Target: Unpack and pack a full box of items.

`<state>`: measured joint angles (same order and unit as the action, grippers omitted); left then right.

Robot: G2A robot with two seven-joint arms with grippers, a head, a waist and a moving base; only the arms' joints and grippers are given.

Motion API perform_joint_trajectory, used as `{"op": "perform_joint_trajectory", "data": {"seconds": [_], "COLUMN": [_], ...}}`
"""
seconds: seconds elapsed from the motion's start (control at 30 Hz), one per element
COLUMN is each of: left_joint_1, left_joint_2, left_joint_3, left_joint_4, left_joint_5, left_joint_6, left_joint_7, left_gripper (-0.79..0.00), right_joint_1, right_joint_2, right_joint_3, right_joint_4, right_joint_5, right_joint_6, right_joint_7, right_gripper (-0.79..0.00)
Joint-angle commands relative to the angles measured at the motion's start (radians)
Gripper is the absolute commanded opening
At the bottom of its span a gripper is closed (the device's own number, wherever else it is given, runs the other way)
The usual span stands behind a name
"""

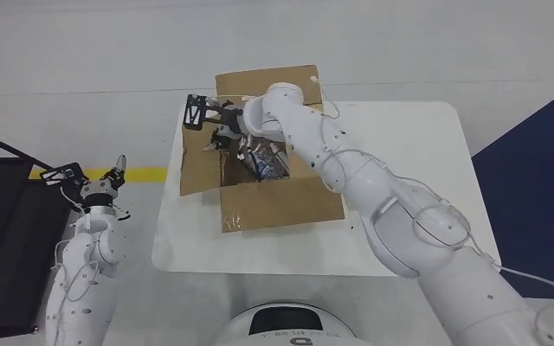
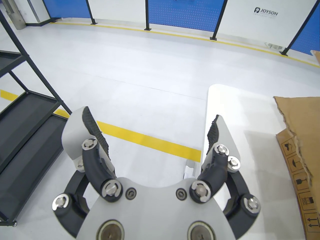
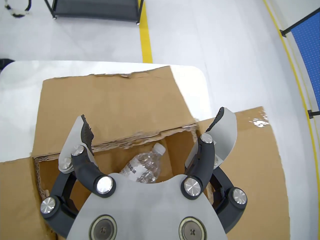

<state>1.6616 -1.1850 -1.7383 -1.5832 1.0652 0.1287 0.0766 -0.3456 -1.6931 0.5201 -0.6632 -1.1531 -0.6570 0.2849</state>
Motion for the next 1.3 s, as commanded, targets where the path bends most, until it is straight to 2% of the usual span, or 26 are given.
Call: {"op": "perform_joint_trajectory", "data": {"seconds": [0.0,0.13,0.27,0.4,0.47,0.53,0.67,0.8,0.9,1.03,1.13,1.27], "left_joint_1": [0.023,0.083,0.119,0.122,0.110,0.091,0.008,-0.088,-0.151,-0.214,-0.251,-0.294], "left_joint_2": [-0.002,-0.005,-0.008,-0.010,-0.012,-0.013,-0.020,-0.034,-0.050,-0.069,-0.080,-0.096], "left_joint_3": [0.005,0.027,0.071,0.128,0.166,0.215,0.328,0.467,0.554,0.648,0.700,0.747], "left_joint_4": [-0.051,-0.190,-0.328,-0.431,-0.463,-0.478,-0.452,-0.379,-0.317,-0.242,-0.191,-0.137], "left_joint_5": [0.017,0.080,0.142,0.211,0.264,0.318,0.435,0.560,0.601,0.647,0.696,0.724], "left_joint_6": [0.002,-0.006,-0.014,-0.030,-0.035,-0.045,-0.048,-0.023,0.014,0.039,0.051,0.075], "left_joint_7": [0.017,0.039,0.011,-0.047,-0.068,-0.097,-0.166,-0.214,-0.253,-0.301,-0.322,-0.354], "left_gripper": [0.000,0.000,0.000,0.000,0.000,0.000,0.000,0.000,0.000,0.000,0.000,0.000], "right_joint_1": [0.004,-0.027,-0.135,-0.379,-0.547,-0.712,-0.933,-1.041,-1.059,-1.022,-1.001,-0.985], "right_joint_2": [0.018,0.087,0.189,0.311,0.361,0.394,0.420,0.426,0.427,0.426,0.425,0.426], "right_joint_3": [0.032,0.137,0.294,0.544,0.689,0.812,0.961,1.025,1.031,1.001,0.979,0.955], "right_joint_4": [0.014,0.023,-0.065,-0.328,-0.517,-0.699,-0.919,-0.989,-0.989,-0.953,-0.941,-0.931], "right_joint_5": [-0.013,-0.032,-0.065,-0.099,-0.107,-0.095,-0.035,-0.013,-0.013,-0.034,-0.040,-0.045], "right_joint_6": [0.018,0.045,0.089,0.104,0.110,0.132,0.185,0.265,0.328,0.390,0.411,0.386], "right_joint_7": [-0.048,-0.158,-0.273,-0.356,-0.339,-0.294,-0.231,-0.204,-0.146,-0.020,0.025,0.070], "right_gripper": [0.000,0.000,0.000,0.000,0.000,0.000,0.000,0.000,0.000,0.000,0.000,0.000]}}
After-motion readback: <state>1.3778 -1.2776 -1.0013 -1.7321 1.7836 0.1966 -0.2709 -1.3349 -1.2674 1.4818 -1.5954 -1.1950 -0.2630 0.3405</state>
